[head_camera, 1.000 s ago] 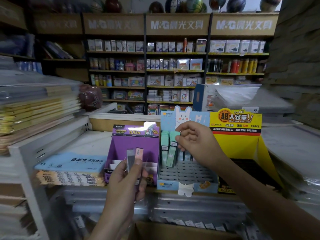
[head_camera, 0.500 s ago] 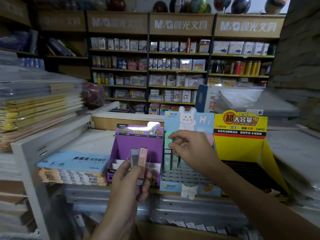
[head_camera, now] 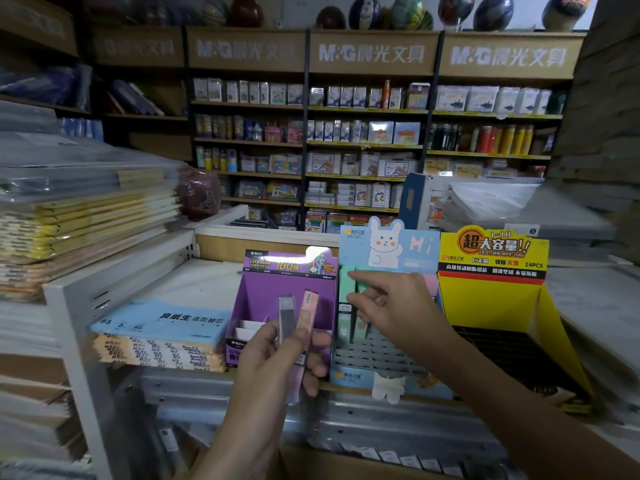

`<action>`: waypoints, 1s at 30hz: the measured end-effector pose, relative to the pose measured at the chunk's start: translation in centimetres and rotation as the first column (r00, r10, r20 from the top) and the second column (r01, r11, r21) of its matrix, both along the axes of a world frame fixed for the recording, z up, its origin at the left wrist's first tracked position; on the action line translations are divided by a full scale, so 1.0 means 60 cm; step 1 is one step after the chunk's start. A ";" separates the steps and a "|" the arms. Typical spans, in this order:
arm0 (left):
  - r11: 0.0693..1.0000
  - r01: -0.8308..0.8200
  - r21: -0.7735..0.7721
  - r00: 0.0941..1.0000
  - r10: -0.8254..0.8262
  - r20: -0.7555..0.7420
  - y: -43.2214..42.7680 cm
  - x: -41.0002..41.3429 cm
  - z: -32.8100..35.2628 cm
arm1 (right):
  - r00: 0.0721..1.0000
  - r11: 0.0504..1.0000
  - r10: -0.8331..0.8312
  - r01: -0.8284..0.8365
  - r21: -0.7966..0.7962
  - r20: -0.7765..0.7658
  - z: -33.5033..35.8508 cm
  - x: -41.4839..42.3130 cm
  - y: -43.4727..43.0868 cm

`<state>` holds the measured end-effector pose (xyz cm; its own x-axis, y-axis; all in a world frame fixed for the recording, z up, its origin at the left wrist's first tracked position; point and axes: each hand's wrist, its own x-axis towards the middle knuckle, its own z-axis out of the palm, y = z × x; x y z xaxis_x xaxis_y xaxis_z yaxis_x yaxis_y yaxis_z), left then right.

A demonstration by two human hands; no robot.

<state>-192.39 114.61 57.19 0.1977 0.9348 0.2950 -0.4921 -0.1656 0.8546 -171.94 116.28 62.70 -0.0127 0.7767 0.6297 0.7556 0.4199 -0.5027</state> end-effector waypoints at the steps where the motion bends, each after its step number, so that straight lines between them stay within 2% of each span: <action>1: 1.000 0.014 0.005 1.000 -0.014 0.002 -0.002 0.001 0.003 | 1.000 1.000 -0.018 0.018 0.015 -0.010 0.002 0.000 -0.007; 3: 0.999 0.038 0.021 0.999 -0.038 -0.014 -0.005 0.003 0.007 | 0.989 1.000 -0.011 0.013 0.015 -0.149 0.010 -0.003 -0.024; 5: 0.997 0.058 0.045 0.997 -0.055 -0.057 -0.006 0.008 0.009 | 0.927 0.992 0.087 -0.114 -0.054 -0.366 0.019 -0.009 -0.040; 6: 0.996 0.069 0.053 0.995 -0.065 -0.077 -0.007 0.011 0.008 | 0.895 0.978 0.138 -0.191 -0.085 -0.424 0.022 -0.010 -0.047; 10: 0.993 0.112 0.048 0.988 -0.106 -0.114 -0.008 0.029 -0.002 | 0.860 0.929 0.228 -0.332 -0.162 -0.456 0.017 -0.002 -0.065; 16: 0.996 0.090 0.008 0.992 -0.089 -0.095 0.010 0.029 -0.020 | 0.755 0.930 0.174 -0.338 -0.148 -0.632 -0.004 0.051 -0.081; 19: 0.999 0.045 0.024 0.996 -0.043 -0.076 0.012 0.036 -0.016 | 0.740 0.911 0.166 -0.369 -0.187 -0.651 -0.015 0.071 -0.095; 24: 0.998 -0.001 0.069 0.999 0.004 -0.043 0.004 0.059 0.007 | 0.788 0.868 0.227 -0.431 -0.248 -0.572 -0.022 0.078 -0.115; 30: 0.995 -0.002 0.096 0.989 0.016 -0.147 -0.002 0.092 0.017 | 0.836 0.883 0.244 -0.401 -0.243 -0.492 -0.015 0.065 -0.126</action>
<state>-186.87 114.50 58.24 0.2376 0.9057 0.3510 -0.3600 -0.2536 0.8978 -168.02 108.73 61.78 -0.0856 0.9350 0.3441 0.2749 0.3541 -0.8939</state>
